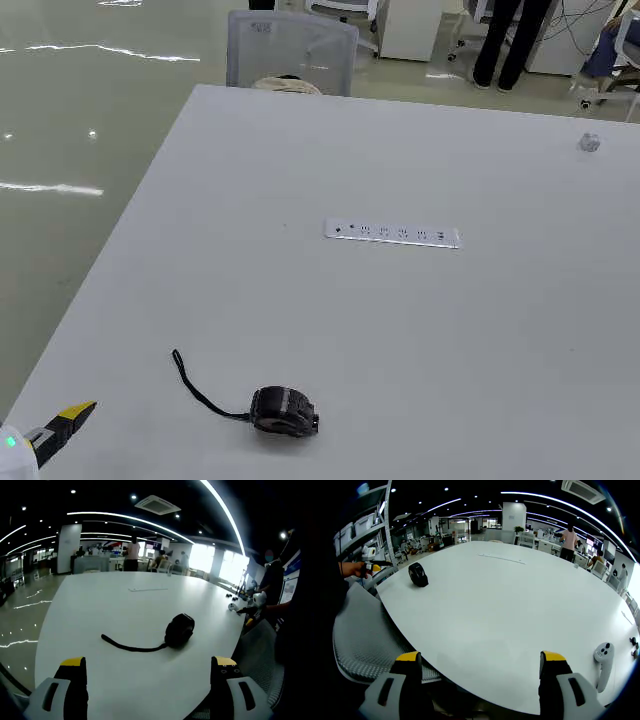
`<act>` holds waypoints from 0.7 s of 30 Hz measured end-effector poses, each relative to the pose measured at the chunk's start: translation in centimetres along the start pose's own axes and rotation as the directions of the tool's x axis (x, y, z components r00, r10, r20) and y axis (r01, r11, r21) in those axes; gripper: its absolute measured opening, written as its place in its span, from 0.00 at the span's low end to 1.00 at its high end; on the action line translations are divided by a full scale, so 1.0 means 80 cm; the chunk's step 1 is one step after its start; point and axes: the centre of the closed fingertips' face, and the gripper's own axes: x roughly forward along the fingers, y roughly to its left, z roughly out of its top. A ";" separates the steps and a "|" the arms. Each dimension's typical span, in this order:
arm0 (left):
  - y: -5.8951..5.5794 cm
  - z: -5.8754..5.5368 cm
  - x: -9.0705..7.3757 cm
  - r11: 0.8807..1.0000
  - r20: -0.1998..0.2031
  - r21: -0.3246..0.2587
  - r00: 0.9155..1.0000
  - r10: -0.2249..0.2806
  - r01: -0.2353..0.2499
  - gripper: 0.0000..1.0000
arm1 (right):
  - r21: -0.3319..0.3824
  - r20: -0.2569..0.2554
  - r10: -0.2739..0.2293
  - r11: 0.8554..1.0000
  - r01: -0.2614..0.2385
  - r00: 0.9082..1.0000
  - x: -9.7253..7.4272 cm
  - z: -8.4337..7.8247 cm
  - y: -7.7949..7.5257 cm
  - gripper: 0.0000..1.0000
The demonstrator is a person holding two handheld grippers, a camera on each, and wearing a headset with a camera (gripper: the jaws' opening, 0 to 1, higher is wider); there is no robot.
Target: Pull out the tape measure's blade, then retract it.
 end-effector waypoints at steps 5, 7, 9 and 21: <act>0.001 -0.002 0.000 1.000 -0.005 -0.003 1.000 0.000 0.000 1.00 | 0.015 0.011 -0.009 1.000 0.009 1.000 -0.001 0.003 -0.004 1.00; 0.001 -0.003 0.000 1.000 -0.007 -0.004 1.000 -0.001 0.001 1.00 | 0.022 0.002 -0.007 1.000 0.007 1.000 -0.001 0.001 -0.004 1.00; 0.000 -0.003 0.000 1.000 -0.009 -0.003 1.000 -0.002 0.002 1.00 | 0.026 -0.009 -0.005 1.000 0.005 1.000 -0.001 -0.001 -0.003 1.00; 0.001 -0.004 -0.001 1.000 -0.014 -0.006 1.000 -0.002 0.002 1.00 | 0.033 -0.011 -0.017 0.999 0.018 1.000 -0.001 -0.003 -0.008 1.00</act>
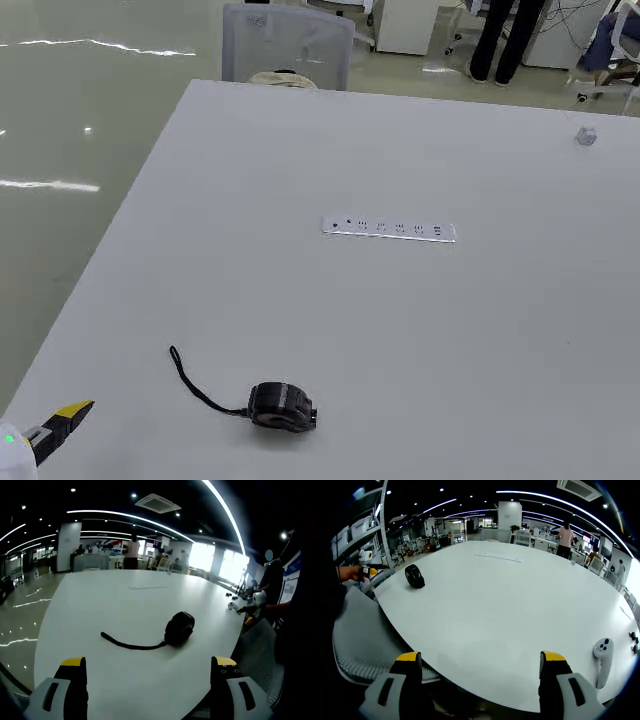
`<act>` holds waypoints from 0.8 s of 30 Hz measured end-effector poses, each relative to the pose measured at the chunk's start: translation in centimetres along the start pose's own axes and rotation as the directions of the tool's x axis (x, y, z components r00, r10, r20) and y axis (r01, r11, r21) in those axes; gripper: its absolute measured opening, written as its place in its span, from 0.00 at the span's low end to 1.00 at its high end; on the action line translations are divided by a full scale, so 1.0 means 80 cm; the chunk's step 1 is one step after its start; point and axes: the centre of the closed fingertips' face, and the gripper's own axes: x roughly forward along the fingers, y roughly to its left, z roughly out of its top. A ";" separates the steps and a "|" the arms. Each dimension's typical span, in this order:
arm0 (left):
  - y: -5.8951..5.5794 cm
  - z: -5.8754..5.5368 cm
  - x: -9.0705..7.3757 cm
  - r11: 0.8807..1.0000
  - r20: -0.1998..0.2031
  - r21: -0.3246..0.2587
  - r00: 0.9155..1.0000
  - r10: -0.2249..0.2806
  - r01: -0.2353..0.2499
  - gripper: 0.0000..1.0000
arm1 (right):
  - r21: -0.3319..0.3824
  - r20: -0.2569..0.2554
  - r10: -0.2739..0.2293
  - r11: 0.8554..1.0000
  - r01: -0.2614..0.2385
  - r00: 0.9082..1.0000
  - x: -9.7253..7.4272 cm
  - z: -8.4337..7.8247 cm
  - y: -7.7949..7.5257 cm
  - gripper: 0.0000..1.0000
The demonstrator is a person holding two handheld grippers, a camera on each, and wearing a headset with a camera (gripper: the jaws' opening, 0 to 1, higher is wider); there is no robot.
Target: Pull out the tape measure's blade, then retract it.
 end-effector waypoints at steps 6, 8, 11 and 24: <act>-0.001 -0.001 0.001 1.000 -0.002 -0.002 1.000 -0.003 0.003 1.00 | -0.003 -0.006 -0.002 1.000 0.002 1.000 -0.001 -0.002 -0.001 1.00; -0.002 -0.002 0.002 1.000 -0.003 -0.001 1.000 -0.005 0.005 1.00 | -0.005 -0.006 0.000 1.000 0.000 1.000 -0.001 -0.001 0.000 1.00; -0.001 -0.002 0.003 1.000 -0.005 0.001 1.000 -0.006 0.006 1.00 | -0.008 -0.008 -0.002 1.000 0.002 1.000 -0.001 -0.001 -0.002 1.00; -0.005 0.004 0.006 0.999 -0.024 0.017 0.999 -0.026 0.027 1.00 | -0.043 -0.011 0.012 0.999 -0.012 1.000 0.004 0.008 -0.005 1.00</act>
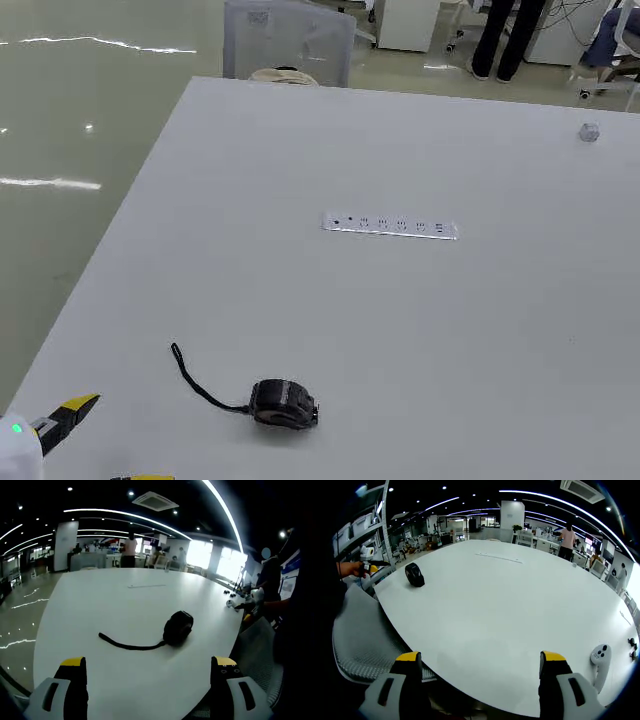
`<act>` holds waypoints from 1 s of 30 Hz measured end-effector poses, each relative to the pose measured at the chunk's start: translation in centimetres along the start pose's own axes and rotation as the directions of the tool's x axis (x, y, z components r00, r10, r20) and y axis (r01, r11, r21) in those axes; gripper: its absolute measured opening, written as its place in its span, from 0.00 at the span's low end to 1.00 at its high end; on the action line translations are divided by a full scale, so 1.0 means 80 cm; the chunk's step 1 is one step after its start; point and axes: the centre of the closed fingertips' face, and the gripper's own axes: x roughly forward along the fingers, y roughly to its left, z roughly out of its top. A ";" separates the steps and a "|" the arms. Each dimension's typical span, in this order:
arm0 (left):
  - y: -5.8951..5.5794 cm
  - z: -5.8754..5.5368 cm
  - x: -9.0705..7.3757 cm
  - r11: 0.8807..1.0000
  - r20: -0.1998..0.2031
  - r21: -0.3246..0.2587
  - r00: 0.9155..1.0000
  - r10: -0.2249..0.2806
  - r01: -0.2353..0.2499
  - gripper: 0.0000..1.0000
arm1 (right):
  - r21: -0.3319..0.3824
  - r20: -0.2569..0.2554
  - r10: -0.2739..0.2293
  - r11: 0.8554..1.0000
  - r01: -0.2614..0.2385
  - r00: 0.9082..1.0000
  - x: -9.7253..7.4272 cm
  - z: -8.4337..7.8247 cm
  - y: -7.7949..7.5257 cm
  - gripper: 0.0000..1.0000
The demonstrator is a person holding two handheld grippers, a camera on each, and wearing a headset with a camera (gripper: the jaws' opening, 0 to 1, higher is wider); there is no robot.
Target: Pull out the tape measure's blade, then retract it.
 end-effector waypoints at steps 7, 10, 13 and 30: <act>-0.003 0.007 0.007 1.000 -0.007 0.021 1.000 -0.021 0.021 1.00 | -0.036 -0.021 0.032 0.999 -0.032 0.999 0.012 0.013 0.004 1.00; -0.011 0.006 0.014 0.998 -0.040 0.038 0.998 -0.053 0.055 1.00 | -0.057 -0.038 0.068 0.996 -0.070 0.997 0.021 0.015 0.015 1.00; -0.016 0.009 0.020 0.993 -0.073 0.082 0.994 -0.077 0.083 1.00 | -0.083 -0.054 0.092 0.992 -0.096 0.994 0.027 0.019 0.023 1.00; -0.018 0.047 0.054 0.960 -0.146 0.208 0.976 -0.160 0.189 1.00 | -0.178 -0.068 0.165 0.968 -0.174 0.984 0.057 0.062 0.046 0.99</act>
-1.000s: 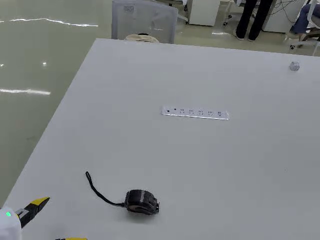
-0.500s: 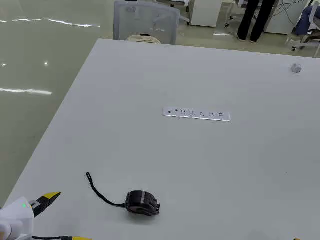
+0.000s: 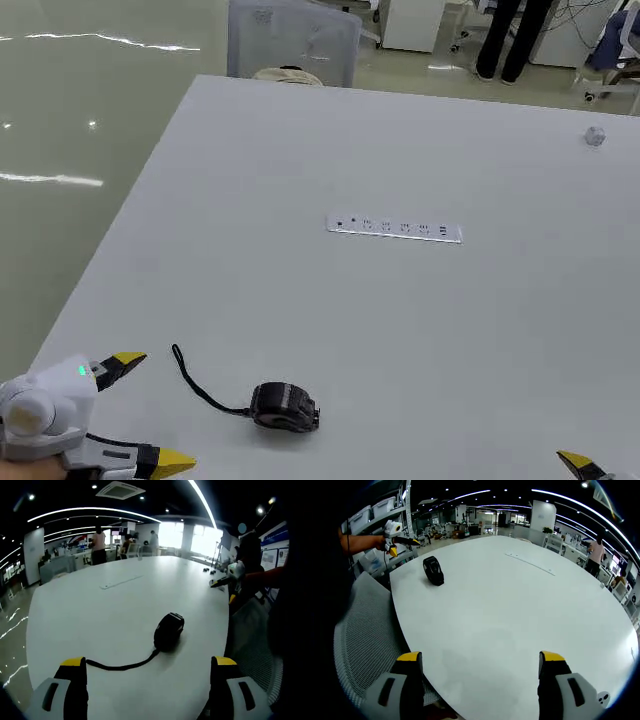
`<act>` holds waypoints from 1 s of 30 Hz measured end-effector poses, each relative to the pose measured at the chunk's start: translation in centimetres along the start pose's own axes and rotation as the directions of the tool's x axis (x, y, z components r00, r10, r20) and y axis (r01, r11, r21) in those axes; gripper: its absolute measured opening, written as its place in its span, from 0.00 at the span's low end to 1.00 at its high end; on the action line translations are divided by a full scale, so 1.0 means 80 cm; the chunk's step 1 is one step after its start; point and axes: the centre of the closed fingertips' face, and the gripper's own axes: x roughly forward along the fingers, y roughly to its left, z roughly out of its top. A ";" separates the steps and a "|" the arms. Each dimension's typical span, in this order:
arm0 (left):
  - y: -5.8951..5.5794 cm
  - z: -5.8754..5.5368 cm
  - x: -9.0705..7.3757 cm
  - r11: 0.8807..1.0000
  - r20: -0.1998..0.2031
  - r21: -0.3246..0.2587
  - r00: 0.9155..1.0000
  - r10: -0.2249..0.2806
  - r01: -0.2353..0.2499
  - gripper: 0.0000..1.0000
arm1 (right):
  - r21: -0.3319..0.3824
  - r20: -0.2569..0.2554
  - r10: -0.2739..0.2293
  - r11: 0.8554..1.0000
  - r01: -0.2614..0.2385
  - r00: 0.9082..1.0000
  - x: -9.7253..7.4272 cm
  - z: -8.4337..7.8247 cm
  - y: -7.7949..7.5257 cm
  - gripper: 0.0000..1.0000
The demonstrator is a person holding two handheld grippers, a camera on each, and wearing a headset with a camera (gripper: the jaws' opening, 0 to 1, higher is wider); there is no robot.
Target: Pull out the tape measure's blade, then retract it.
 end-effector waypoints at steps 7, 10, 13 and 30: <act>-0.001 0.009 0.012 0.999 -0.021 0.044 0.999 -0.029 0.030 1.00 | -0.027 0.008 0.035 0.999 -0.035 0.999 0.015 0.021 0.007 0.99; 0.004 0.012 0.018 0.997 -0.030 0.062 0.999 -0.045 0.046 1.00 | -0.063 0.014 0.042 0.997 -0.042 0.999 0.023 0.033 0.010 1.00; 0.004 0.012 0.024 0.994 -0.053 0.090 0.997 -0.060 0.065 1.00 | -0.084 0.012 0.052 0.995 -0.050 0.999 0.030 0.044 0.012 1.00; -0.008 0.037 0.062 0.945 -0.178 0.268 0.974 -0.144 0.188 0.99 | -0.207 -0.024 0.201 0.957 -0.201 0.979 0.071 0.101 0.050 0.98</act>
